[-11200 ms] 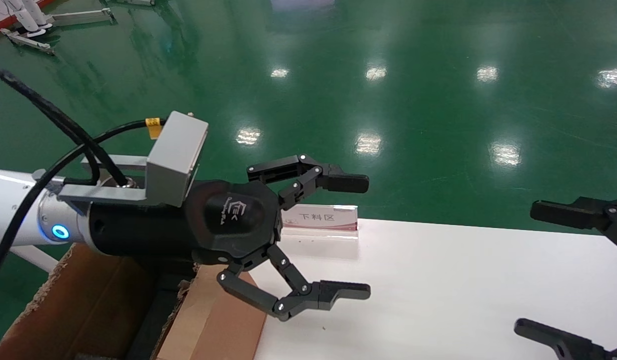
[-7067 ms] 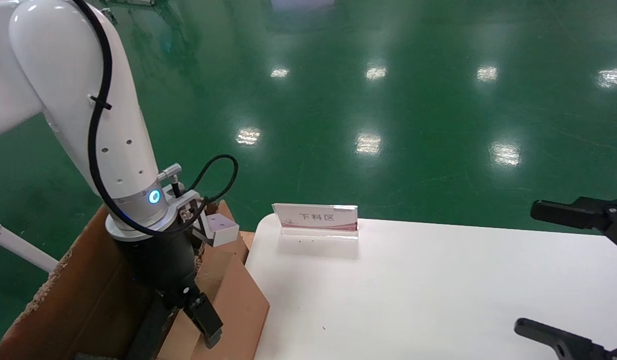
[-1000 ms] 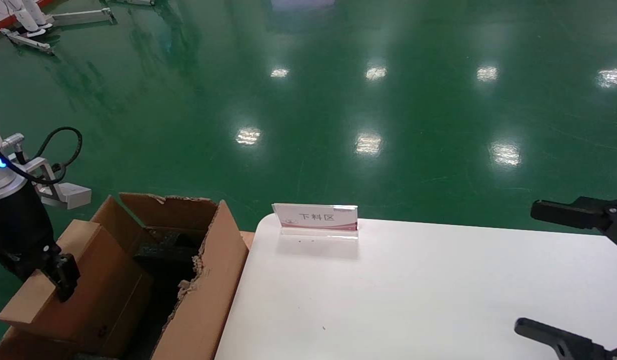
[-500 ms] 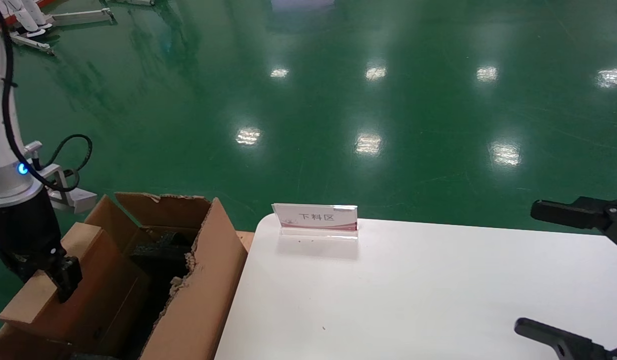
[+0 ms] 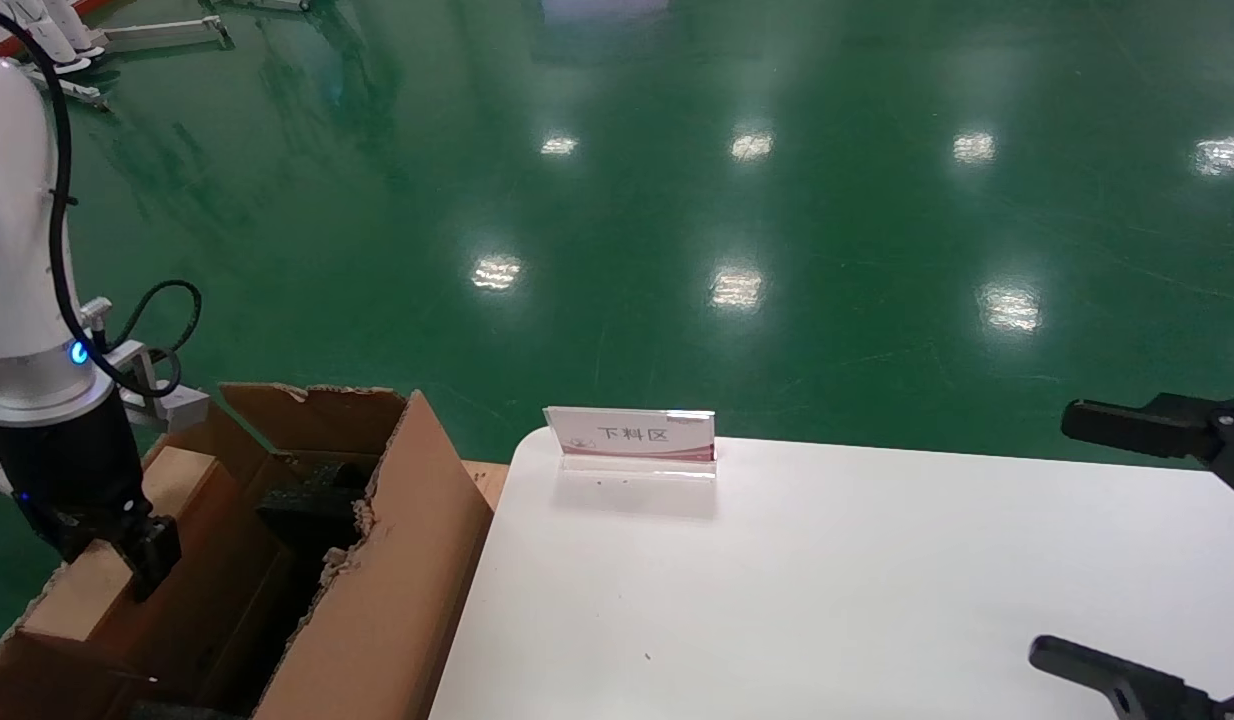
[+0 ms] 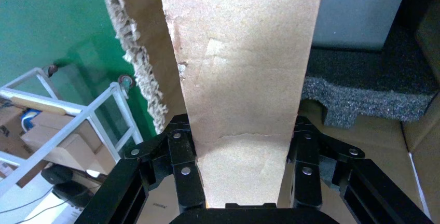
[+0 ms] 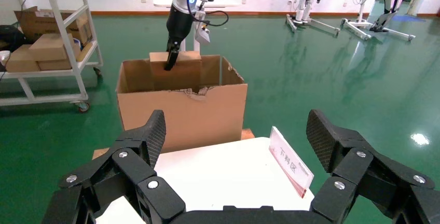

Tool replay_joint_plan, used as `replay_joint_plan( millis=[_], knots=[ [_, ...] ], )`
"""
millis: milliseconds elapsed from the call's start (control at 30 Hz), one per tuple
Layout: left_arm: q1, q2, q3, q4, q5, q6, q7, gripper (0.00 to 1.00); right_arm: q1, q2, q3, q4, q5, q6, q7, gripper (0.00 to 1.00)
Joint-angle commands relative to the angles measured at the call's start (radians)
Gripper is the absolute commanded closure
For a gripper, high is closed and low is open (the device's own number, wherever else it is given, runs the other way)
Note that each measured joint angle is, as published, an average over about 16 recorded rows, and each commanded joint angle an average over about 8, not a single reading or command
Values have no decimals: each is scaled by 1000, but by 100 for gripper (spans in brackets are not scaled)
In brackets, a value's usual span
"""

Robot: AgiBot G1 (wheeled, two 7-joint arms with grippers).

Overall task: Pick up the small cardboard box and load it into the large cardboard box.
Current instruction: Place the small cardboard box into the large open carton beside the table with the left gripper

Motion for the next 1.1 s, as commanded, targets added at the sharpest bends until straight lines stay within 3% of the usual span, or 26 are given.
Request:
replay_joint_plan(
  millis=[33,333,367,600,633,1100],
  knots=[
    [12,0,-4,6,-3,-6,2,100,0,0,0,0,0,0,0,0],
    [75,-9,-25,46,-20,-32,18,100,0,0,0,0,0,0,0,0],
    [81,-10,-27,51,-22,-33,20,92,0,0,0,0,0,0,0,0],
    [112,-11,-35,84,-31,-36,31,5,0,0,0,0,0,0,0,0],
    [115,-11,-36,88,-31,-36,32,0,0,0,0,0,0,0,0,0],
    [132,-11,-40,107,-35,-36,38,0,0,0,0,0,0,0,0,0]
  ],
)
